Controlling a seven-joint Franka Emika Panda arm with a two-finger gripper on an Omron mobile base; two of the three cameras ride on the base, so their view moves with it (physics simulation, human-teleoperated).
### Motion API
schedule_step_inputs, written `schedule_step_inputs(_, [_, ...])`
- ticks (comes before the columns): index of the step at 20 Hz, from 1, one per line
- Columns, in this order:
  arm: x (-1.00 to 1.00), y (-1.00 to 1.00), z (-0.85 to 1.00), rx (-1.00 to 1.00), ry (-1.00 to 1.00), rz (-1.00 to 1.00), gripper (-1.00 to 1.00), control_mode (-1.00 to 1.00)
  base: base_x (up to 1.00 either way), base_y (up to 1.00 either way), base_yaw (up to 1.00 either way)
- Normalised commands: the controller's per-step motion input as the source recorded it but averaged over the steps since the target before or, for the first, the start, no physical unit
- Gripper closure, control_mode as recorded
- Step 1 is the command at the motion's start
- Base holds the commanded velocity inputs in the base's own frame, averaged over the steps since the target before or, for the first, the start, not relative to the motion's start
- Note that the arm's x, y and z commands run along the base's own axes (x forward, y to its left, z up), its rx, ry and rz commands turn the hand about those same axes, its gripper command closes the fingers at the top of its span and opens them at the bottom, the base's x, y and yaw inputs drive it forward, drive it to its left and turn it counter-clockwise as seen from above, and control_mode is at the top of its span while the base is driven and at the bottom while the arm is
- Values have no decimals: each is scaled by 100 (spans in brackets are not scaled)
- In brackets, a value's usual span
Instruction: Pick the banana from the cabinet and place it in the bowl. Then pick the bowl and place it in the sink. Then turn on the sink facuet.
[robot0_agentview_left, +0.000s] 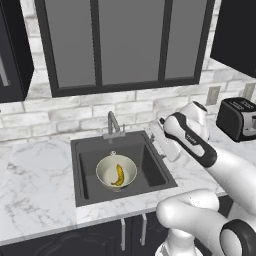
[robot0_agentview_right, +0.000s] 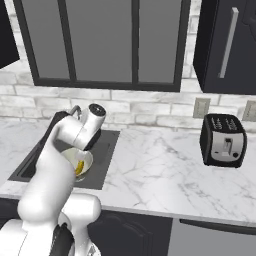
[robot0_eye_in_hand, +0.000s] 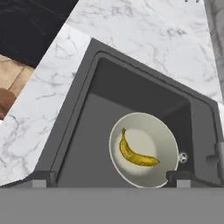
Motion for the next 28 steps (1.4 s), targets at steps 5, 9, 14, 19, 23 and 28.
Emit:
schedule_step_inputs(5, [-2,10,14,41,0,-49,-100,-100,0,0,0])
schedule_step_inputs(9, [23,26,0,39,0,-48,-100,-100,0,0,0])
schedule_step_inputs(14, [69,30,-1,34,2,-43,-100,-100,0,0,0])
schedule_step_inputs(19, [68,-3,0,33,0,-28,-100,-100,0,0,0])
schedule_step_inputs(23, [34,-25,0,19,0,-1,-100,-100,0,0,0])
schedule_step_inputs(28, [35,-4,-12,1,0,13,-100,-100,0,0,0])
